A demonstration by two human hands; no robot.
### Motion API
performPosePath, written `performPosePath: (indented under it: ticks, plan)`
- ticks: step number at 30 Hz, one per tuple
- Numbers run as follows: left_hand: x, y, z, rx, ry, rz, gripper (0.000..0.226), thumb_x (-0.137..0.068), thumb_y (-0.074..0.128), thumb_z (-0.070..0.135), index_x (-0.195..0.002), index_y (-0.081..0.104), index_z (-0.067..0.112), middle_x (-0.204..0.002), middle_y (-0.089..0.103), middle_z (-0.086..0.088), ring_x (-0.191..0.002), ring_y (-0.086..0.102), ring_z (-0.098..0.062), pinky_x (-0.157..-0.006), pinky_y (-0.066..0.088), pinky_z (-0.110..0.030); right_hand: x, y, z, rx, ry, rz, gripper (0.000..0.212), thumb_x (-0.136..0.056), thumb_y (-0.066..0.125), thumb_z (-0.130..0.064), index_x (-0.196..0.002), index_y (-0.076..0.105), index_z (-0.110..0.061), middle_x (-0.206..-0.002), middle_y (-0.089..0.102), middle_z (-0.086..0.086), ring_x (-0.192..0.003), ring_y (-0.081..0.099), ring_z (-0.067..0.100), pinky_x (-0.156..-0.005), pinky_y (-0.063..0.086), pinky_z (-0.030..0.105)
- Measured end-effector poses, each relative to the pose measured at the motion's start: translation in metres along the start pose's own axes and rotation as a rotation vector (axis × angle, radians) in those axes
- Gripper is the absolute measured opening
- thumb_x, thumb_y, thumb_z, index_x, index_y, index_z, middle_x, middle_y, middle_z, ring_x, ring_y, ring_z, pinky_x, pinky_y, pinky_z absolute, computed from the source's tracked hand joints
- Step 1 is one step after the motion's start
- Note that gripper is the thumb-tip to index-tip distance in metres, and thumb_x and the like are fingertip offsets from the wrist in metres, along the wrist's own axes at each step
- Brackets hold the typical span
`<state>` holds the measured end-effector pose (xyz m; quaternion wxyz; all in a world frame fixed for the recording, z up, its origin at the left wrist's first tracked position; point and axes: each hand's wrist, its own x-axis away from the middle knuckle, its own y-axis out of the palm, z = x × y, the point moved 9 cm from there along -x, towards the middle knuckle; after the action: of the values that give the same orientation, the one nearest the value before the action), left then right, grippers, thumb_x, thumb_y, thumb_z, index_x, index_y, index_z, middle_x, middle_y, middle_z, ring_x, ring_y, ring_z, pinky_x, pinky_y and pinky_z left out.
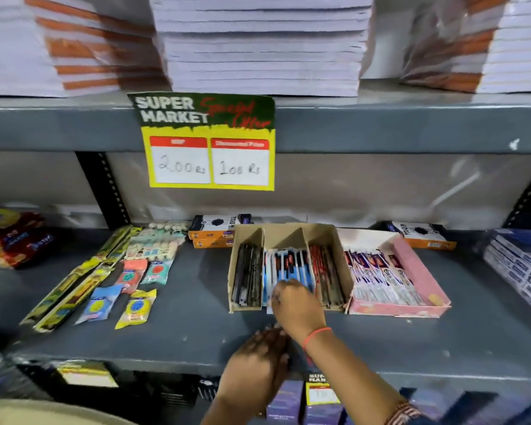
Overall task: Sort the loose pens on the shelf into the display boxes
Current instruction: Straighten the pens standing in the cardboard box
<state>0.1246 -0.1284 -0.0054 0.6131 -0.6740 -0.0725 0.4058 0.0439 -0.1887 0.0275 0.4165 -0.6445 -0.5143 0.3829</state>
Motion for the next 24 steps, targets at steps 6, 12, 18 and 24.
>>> performPosePath:
  ticks: [6, 12, 18, 24]
  plan:
    - [0.017, -0.012, -0.047, -0.041, -0.170, 0.035, 0.051, -0.083, 0.038, 0.039, -0.091, 0.077, 0.006, -0.097, 0.075, -0.008, -0.086, 0.073, -0.020, -0.067, 0.058, -0.032, -0.003, 0.025, 0.010, 0.170, 0.098, -0.078, 0.032, -0.094, 0.042, -0.015, -0.124, 0.052, -0.009, -0.135, 0.041, 0.013, -0.116, 0.051, 0.033, -0.092, 0.051, 0.042]
    - [0.017, -0.010, -0.049, -0.034, -0.196, -0.009, 0.053, -0.083, 0.037, 0.038, -0.098, 0.074, 0.003, -0.102, 0.074, -0.011, -0.091, 0.071, -0.023, -0.071, 0.059, -0.036, -0.009, 0.024, 0.007, 0.188, 0.125, -0.040, 0.037, -0.093, 0.046, -0.032, -0.119, 0.057, -0.007, -0.129, 0.045, 0.011, -0.116, 0.050, 0.030, -0.088, 0.051, 0.040]
    - [0.015, -0.013, -0.049, -0.005, -0.214, -0.041, 0.052, -0.076, 0.039, 0.036, -0.094, 0.075, 0.004, -0.099, 0.075, -0.011, -0.088, 0.072, -0.022, -0.068, 0.059, -0.033, -0.014, 0.030, -0.002, 0.375, 0.129, -0.063, 0.032, -0.091, 0.045, -0.020, -0.117, 0.058, -0.005, -0.124, 0.055, 0.014, -0.116, 0.051, 0.032, -0.086, 0.050, 0.041]
    - [0.015, -0.011, -0.048, -0.022, -0.203, -0.062, 0.042, -0.068, 0.063, 0.031, -0.097, 0.074, 0.003, -0.101, 0.074, -0.011, -0.092, 0.071, -0.022, -0.073, 0.058, -0.036, -0.013, 0.044, -0.015, 0.550, 0.082, -0.111, 0.033, -0.092, 0.042, -0.008, -0.122, 0.053, -0.003, -0.125, 0.054, 0.018, -0.116, 0.050, 0.033, -0.090, 0.047, 0.039]
